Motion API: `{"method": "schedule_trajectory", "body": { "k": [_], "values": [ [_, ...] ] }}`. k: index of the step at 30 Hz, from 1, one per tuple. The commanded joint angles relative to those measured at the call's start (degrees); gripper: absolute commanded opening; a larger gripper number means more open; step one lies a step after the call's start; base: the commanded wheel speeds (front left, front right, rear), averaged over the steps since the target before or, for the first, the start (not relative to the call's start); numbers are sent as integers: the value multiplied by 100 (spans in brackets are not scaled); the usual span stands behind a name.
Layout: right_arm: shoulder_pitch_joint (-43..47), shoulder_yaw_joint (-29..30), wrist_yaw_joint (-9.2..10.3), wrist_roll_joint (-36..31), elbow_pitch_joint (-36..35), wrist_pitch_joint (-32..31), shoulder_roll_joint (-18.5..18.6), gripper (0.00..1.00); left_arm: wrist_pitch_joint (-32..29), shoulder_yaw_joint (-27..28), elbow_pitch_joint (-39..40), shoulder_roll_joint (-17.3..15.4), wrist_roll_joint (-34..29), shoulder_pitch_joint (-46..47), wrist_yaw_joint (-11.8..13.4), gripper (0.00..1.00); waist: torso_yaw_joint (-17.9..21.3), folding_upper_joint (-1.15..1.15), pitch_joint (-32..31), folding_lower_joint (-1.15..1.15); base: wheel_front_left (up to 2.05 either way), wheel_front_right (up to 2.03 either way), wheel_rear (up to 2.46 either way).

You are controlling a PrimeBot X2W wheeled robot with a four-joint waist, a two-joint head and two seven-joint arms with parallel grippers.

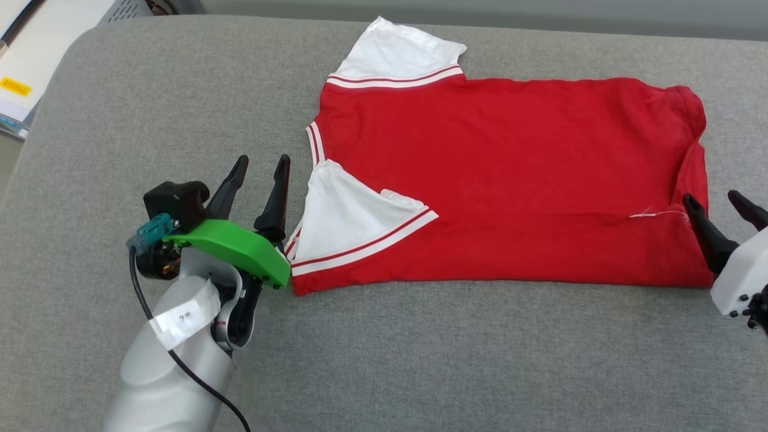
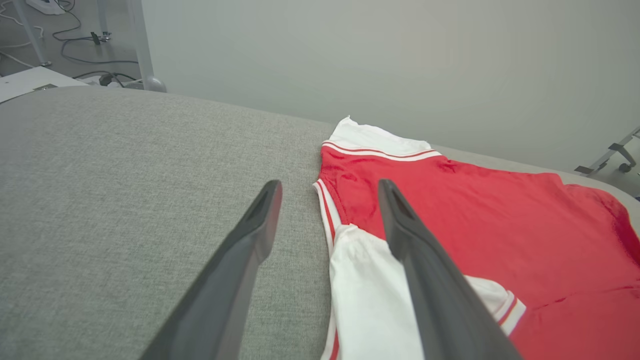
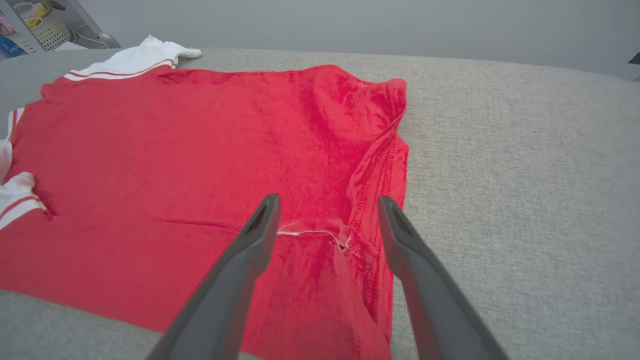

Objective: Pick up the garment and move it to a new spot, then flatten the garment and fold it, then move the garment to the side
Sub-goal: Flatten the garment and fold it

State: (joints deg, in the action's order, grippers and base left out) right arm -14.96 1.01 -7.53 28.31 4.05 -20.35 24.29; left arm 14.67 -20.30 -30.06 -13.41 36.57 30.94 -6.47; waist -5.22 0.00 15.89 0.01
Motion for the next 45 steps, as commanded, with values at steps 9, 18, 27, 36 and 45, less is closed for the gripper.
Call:
{"method": "schedule_trajectory", "body": {
  "k": [9,18,27,36,45],
  "values": [
    [738,638,4,-800,-702,-1049,-666,100,-605,-66,924,-82,-94,-1057,336,100,78,0,-388,-1,0,0,0],
    [1046,1157,4,-1311,-1677,-2278,-1391,100,-2847,-451,2302,-615,-72,-1775,1180,100,217,0,-158,-1,0,0,0],
    [968,1141,4,-1405,-2115,-2636,-1558,100,-3924,-448,3021,-930,-221,-1825,1921,100,393,0,180,-1,0,0,0],
    [952,1007,4,-1380,-2270,-2684,-1495,100,-4175,-452,2967,-1061,-360,-1799,2194,100,524,0,435,-1,0,0,0],
    [930,1025,4,-1351,-2380,-2641,-1352,100,-4619,-617,2807,-1086,-148,-1781,2026,0,511,0,550,-1,0,0,0]
  ]
}}
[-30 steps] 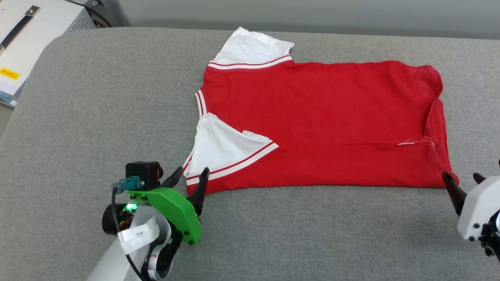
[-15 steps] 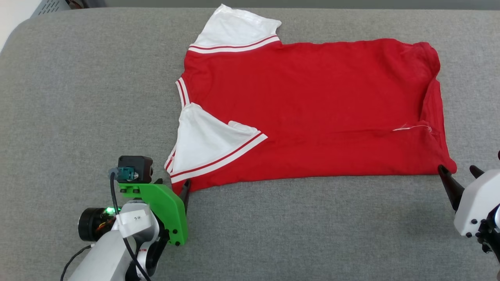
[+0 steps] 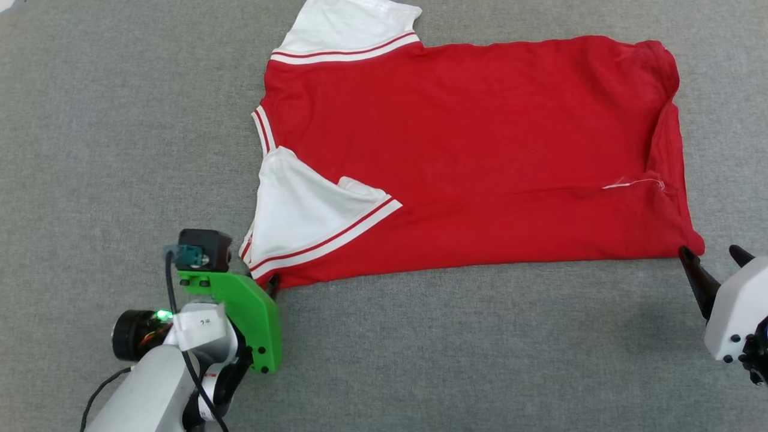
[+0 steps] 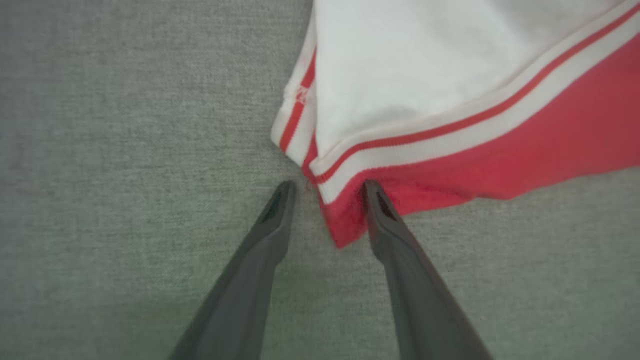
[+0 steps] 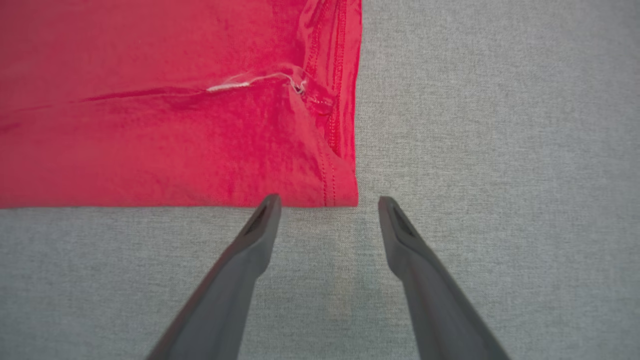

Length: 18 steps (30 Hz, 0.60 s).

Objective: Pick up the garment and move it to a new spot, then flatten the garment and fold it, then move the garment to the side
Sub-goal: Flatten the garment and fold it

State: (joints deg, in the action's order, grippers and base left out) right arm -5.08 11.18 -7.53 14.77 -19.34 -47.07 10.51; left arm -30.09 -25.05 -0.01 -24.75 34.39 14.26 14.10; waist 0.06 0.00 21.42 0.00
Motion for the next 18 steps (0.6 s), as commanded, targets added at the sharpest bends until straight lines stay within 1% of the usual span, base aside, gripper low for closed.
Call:
{"method": "schedule_trajectory", "body": {
  "k": [1,7,11,18],
  "values": [
    [-63,4,4,-2,-37,35,39,100,-165,-159,-199,49,77,-107,-45,0,-35,0,-13,0,0,0,0],
    [-176,-99,4,-94,45,123,189,100,-62,-178,39,93,195,-133,-196,0,-179,0,-132,0,0,0,0],
    [-306,-118,4,-203,292,129,185,100,42,-142,377,89,257,-174,-255,0,-278,0,-178,0,0,0,0],
    [-572,38,4,-496,1133,93,178,100,-26,-179,1159,-39,148,-260,-162,0,-442,0,-167,0,0,0,0]
  ]
}}
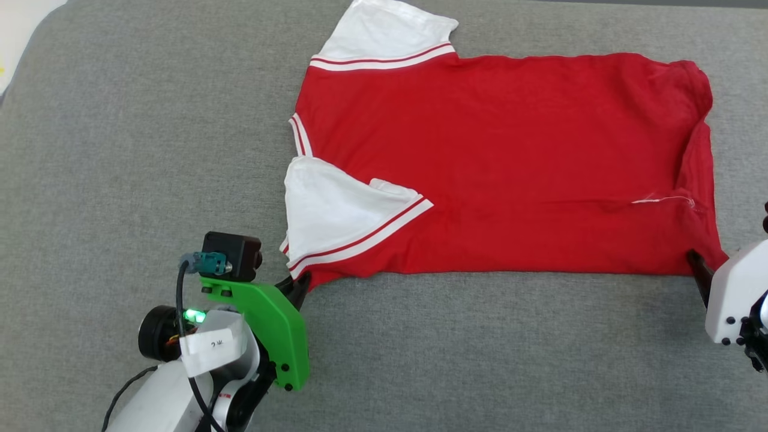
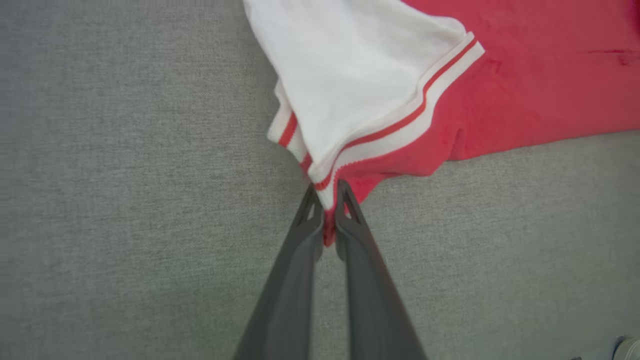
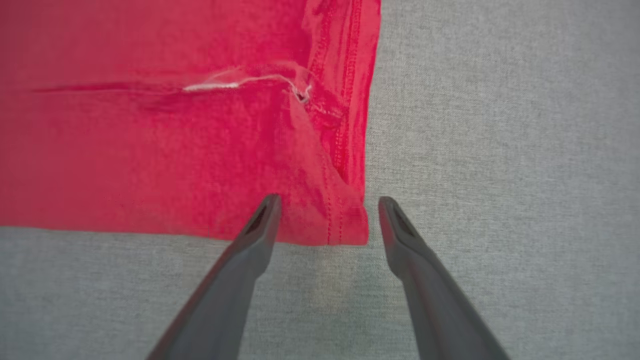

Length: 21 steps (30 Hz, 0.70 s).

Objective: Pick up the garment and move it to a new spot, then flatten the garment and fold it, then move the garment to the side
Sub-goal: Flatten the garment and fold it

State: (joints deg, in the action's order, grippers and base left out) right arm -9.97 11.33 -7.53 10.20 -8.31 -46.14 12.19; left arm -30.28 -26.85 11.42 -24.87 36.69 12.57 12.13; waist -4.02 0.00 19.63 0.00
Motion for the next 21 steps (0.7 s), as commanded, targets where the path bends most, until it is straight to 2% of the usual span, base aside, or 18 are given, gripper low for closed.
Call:
{"method": "schedule_trajectory", "body": {
  "k": [1,7,12,13,14,15,21],
  "values": [
    [-123,85,4,-79,165,1,-23,100,-24,-12,106,-38,-89,-104,44,0,-52,0,23,0,0,0,0],
    [-269,252,4,-334,713,79,-125,100,-99,-71,398,-54,-11,-161,0,0,-106,0,129,0,0,0,0],
    [-287,191,4,-233,1017,-3,-212,100,-104,-58,462,-82,-6,-143,2,0,-99,0,205,0,0,0,0],
    [-289,177,4,-208,1075,-13,-219,90,-106,-53,462,-93,-4,-138,1,0,-94,0,213,0,0,0,0],
    [-283,156,4,-181,1130,-36,-225,40,-108,-50,460,-100,-2,-137,0,0,-90,0,217,0,0,0,0],
    [-269,108,4,-121,1193,-74,-235,0,-115,-48,455,-109,3,-137,-1,0,-85,0,217,0,0,0,0],
    [-253,77,4,27,1323,18,-179,0,-164,-45,357,-169,43,-179,-3,0,-58,0,121,0,0,0,0]
  ]
}}
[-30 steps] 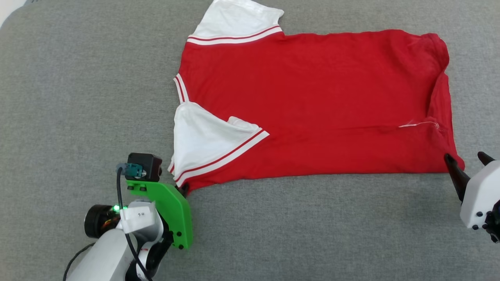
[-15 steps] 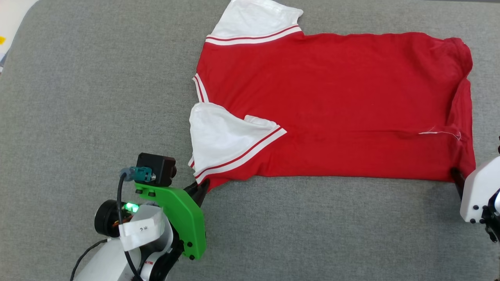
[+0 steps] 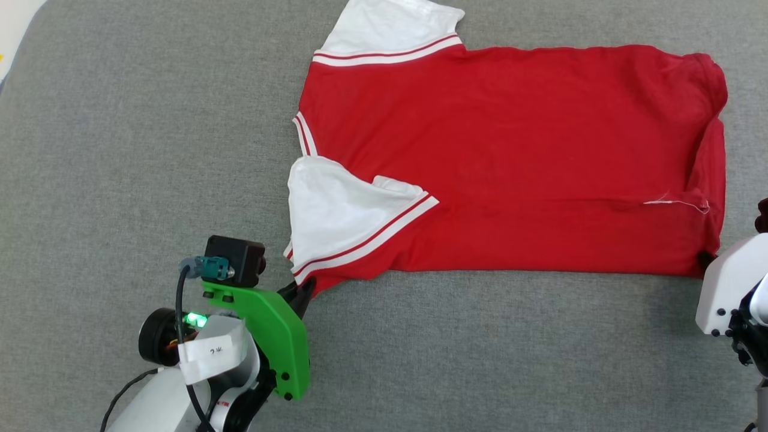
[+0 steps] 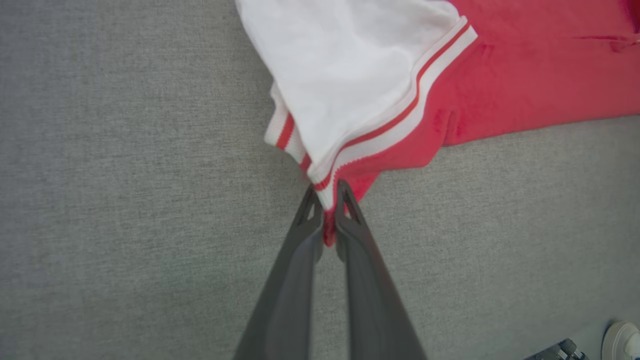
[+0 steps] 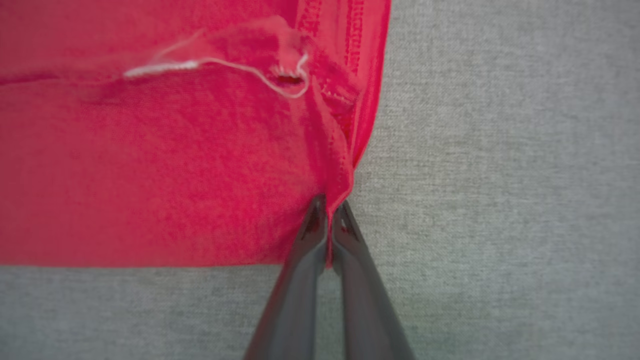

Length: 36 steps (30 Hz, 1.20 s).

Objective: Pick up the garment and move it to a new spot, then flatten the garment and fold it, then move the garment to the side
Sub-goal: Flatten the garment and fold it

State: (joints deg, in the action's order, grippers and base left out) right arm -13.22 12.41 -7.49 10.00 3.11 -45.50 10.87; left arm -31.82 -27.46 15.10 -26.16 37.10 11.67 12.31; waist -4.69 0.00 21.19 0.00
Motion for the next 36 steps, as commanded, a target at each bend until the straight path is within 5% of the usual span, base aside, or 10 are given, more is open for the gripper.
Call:
{"method": "schedule_trajectory", "body": {
  "k": [1,25,36],
  "values": [
    [70,-9,0,51,178,-18,-37,0,-19,17,-32,-52,11,-106,-20,0,13,0,-72,0,0,0,0],
    [1948,332,0,1161,-1279,-861,-27,0,-191,-189,11,-475,351,-1680,146,0,31,0,-1411,0,0,0,0],
    [2269,346,0,1204,-1195,-899,-141,4,-84,-260,-194,-415,452,-1761,15,0,59,0,-1469,0,0,0,0]
  ]
}}
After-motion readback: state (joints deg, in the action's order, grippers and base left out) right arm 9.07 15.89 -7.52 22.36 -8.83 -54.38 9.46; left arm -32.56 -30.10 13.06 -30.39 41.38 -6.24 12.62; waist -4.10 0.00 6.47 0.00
